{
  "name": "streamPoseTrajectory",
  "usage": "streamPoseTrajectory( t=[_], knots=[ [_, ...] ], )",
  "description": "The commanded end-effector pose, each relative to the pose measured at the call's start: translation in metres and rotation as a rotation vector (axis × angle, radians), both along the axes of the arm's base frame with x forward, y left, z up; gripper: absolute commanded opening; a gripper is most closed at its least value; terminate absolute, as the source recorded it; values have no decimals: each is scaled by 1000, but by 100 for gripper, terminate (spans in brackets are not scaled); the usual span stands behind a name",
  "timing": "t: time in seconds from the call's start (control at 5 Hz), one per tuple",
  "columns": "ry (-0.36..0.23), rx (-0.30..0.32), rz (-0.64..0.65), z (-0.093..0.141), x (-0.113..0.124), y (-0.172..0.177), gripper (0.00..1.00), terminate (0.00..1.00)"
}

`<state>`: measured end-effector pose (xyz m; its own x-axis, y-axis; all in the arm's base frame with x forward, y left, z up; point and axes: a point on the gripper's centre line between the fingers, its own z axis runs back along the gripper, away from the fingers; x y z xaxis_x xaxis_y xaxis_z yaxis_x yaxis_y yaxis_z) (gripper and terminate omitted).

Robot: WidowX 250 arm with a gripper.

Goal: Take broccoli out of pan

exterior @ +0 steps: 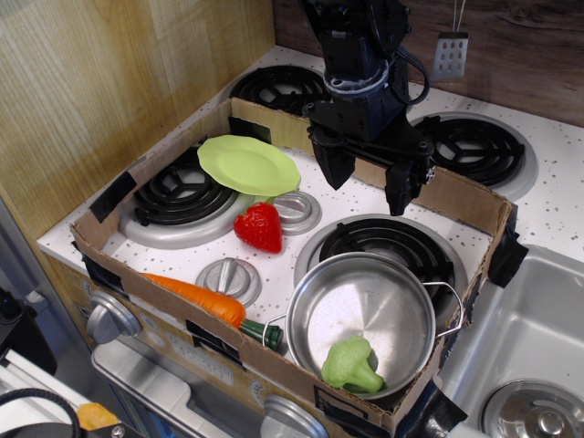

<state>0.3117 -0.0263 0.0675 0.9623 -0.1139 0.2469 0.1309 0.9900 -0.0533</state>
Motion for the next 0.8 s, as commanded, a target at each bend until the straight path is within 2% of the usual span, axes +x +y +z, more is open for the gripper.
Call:
streamPoseTrajectory(
  t=[0.0,0.2,0.4,0.6],
  knots=[
    [0,0,0,0,0,0,100,0],
    [-33,67,22,27,2,10,100,0],
    [-83,90,90,44,-5,13,100,0],
    [-103,97,197,58,-19,8,100,0]
  ],
)
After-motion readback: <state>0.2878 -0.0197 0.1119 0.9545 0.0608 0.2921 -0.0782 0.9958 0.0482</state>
